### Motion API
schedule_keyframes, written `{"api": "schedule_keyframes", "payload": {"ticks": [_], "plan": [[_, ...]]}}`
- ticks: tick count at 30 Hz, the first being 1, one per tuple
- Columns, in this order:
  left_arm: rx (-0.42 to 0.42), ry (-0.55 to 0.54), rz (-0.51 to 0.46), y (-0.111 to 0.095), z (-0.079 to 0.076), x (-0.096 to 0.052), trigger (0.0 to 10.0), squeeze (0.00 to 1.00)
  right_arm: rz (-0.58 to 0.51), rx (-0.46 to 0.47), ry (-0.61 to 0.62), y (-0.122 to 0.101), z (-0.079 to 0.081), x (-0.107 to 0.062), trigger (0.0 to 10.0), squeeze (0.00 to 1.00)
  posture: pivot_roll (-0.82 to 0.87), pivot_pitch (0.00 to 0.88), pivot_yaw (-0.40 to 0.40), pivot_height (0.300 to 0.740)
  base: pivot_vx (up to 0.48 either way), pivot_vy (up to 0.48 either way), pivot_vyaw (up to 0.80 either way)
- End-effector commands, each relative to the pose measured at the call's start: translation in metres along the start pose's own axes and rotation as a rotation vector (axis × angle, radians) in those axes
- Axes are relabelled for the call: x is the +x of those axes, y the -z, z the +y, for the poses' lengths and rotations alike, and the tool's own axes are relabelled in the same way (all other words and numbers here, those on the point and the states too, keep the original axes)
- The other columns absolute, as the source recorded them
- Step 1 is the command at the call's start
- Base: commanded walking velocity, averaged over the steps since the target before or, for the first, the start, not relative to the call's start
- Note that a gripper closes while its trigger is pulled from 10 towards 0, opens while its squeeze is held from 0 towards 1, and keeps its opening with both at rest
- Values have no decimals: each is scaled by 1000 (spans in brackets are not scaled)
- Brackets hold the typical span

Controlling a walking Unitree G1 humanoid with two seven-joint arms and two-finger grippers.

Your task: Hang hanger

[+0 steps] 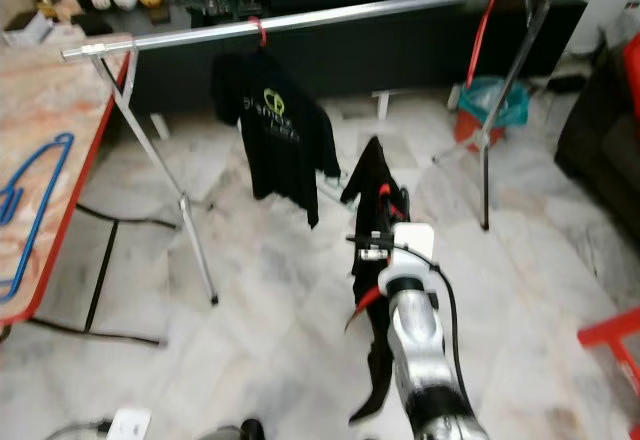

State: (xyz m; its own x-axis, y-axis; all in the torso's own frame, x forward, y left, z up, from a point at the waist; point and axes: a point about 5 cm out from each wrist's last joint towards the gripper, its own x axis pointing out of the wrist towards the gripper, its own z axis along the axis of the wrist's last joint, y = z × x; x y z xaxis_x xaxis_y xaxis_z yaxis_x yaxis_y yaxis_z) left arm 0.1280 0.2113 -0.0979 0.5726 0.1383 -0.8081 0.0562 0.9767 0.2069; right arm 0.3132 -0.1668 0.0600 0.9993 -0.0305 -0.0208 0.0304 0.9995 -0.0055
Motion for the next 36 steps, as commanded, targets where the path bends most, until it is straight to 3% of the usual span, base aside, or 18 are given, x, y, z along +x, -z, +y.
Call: {"api": "schedule_keyframes", "payload": {"ticks": [1,16,36], "plan": [[15,-14,18,2,8,0,10000,0,-33,12,-4,-7,4,3,10000,0,33,96,9,740,-262,0,0],[16,-5,37,-1,1,2,10000,0,-32,1,-9,-8,4,4,10000,0,34,99,8,740,-260,0,0],[20,-5,47,6,5,0,10000,0,-31,-10,-23,-8,7,4,10000,0,32,95,8,740,-261,0,0]]}}
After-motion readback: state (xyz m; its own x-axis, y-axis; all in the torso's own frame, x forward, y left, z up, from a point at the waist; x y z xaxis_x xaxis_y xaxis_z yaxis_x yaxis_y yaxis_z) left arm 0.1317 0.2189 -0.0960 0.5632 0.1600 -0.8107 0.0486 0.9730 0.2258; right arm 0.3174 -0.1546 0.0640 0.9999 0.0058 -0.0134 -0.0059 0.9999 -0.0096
